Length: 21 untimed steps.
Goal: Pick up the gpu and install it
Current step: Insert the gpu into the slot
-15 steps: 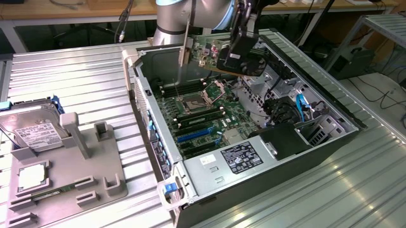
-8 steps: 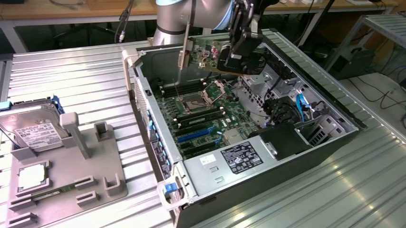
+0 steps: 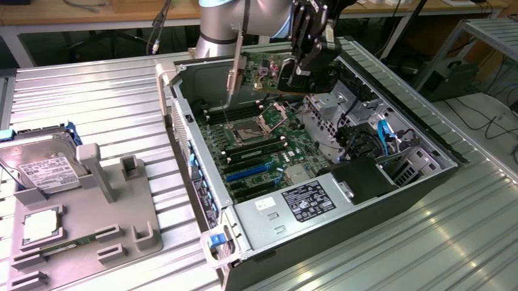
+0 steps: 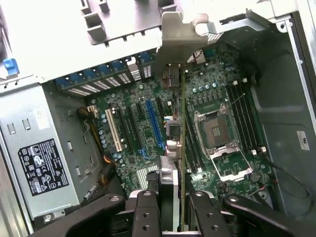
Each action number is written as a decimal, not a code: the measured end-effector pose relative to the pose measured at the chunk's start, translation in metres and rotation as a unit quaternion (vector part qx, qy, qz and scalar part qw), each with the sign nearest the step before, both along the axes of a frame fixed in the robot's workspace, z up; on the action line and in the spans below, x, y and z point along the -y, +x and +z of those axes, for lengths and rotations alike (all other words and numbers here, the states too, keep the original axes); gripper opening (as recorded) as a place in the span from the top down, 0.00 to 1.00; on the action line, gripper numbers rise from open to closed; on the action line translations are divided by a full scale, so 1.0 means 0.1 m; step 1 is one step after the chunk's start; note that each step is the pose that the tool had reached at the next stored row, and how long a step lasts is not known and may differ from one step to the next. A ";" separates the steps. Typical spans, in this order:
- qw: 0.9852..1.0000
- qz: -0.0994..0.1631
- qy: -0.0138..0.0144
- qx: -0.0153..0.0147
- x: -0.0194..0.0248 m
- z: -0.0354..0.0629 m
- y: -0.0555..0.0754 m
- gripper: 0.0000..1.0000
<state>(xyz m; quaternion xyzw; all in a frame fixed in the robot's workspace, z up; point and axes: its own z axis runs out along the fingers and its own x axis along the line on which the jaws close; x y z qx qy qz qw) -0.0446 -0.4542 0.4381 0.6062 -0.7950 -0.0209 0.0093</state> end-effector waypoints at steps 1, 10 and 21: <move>1.000 0.005 0.000 0.000 0.000 0.000 0.00 0.72; 0.998 0.061 0.000 0.000 0.001 -0.002 0.00 0.72; 0.996 0.090 -0.001 0.012 0.003 -0.048 0.00 0.72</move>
